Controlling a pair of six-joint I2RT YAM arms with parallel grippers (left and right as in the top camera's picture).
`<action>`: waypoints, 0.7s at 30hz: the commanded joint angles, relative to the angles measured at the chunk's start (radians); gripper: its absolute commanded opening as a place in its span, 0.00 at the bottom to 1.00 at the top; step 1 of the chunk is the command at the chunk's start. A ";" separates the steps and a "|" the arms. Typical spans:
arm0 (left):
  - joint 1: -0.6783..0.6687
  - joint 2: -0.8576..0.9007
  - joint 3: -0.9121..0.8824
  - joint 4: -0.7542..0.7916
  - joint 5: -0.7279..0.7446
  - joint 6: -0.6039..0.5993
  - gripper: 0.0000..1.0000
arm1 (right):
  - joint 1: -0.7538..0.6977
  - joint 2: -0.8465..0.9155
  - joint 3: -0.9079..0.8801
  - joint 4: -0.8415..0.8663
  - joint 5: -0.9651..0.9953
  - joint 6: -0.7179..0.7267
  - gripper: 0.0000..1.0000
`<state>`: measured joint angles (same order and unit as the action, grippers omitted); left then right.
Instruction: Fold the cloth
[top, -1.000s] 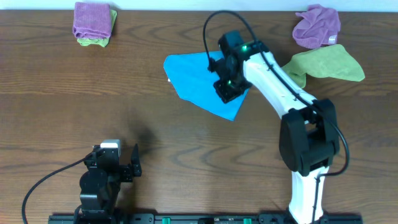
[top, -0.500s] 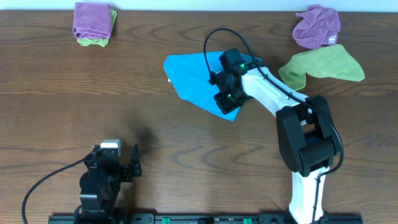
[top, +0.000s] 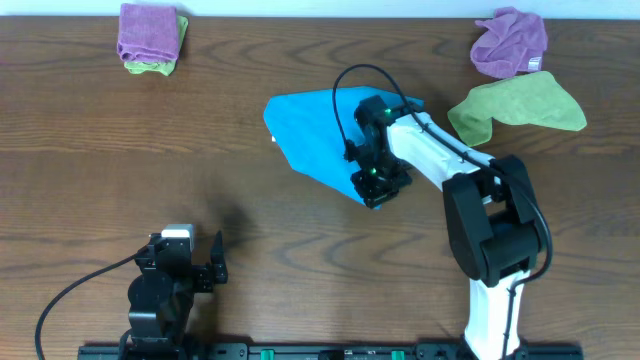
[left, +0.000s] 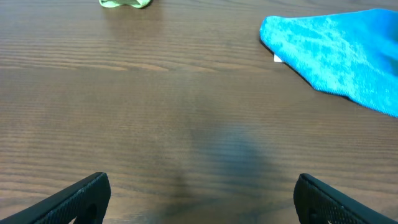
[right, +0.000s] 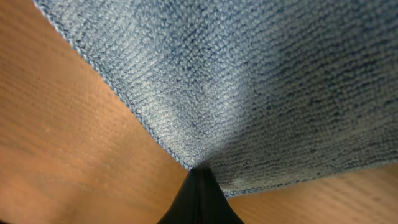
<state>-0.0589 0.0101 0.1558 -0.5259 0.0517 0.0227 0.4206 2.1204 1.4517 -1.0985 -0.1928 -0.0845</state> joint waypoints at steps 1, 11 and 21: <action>0.006 -0.005 -0.013 0.003 -0.006 -0.008 0.96 | 0.013 0.002 -0.023 0.003 -0.047 0.032 0.02; 0.006 -0.006 -0.013 0.003 -0.006 -0.008 0.95 | 0.013 -0.168 0.006 0.135 0.069 0.006 0.20; 0.006 -0.005 -0.013 0.003 -0.006 -0.008 0.95 | 0.038 -0.154 -0.008 0.137 0.070 -0.100 0.43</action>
<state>-0.0589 0.0101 0.1558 -0.5259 0.0517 0.0227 0.4358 1.9579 1.4528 -0.9619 -0.1303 -0.1368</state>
